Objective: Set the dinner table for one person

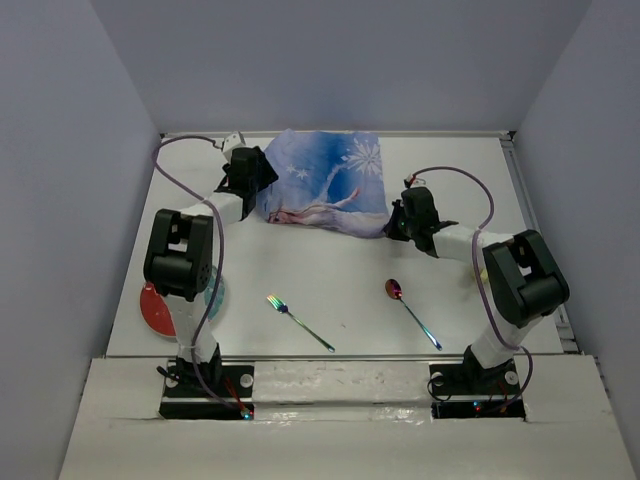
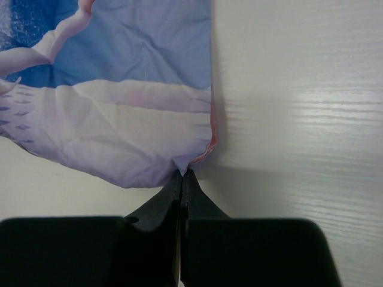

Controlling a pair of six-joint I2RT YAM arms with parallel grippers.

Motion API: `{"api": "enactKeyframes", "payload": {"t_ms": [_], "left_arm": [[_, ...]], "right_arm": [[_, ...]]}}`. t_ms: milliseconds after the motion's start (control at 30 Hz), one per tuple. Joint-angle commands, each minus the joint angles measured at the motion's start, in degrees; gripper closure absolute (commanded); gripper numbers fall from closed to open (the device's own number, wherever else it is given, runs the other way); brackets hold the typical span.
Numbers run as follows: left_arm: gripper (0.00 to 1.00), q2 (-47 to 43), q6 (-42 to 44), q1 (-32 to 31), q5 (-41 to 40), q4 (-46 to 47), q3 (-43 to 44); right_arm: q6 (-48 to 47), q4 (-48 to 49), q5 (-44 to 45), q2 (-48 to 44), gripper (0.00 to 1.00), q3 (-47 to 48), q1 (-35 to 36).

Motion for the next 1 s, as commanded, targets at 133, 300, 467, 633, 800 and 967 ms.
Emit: {"api": "enactKeyframes", "payload": {"t_ms": [133,300,467,633,800,967], "left_arm": [[0.32,3.79,5.88,1.33,-0.02,-6.48,8.45],[0.44,7.39,7.56,1.33,3.58,-9.57,11.89],[1.0,5.21,6.5,1.33,3.06,-6.76,8.73],[1.0,-7.78,0.73,1.42,-1.06,-0.44,0.13],[1.0,-30.08,-8.6,0.19,-6.95,8.09,-18.73],[0.83,-41.89,-14.05,-5.78,-12.23,13.89,-36.07]], "right_arm": [[-4.5,-0.56,6.18,-2.43,1.0,1.71,-0.72],[-5.12,-0.65,6.01,-3.84,1.0,1.27,-0.73],[-5.04,-0.56,5.65,-3.58,1.0,1.35,-0.73],[-5.56,-0.56,7.41,-6.38,1.0,2.49,-0.73],[-6.71,-2.41,7.24,-10.69,1.0,6.27,-0.73],[-5.21,-2.5,8.46,-14.73,1.0,1.89,-0.73]]}}
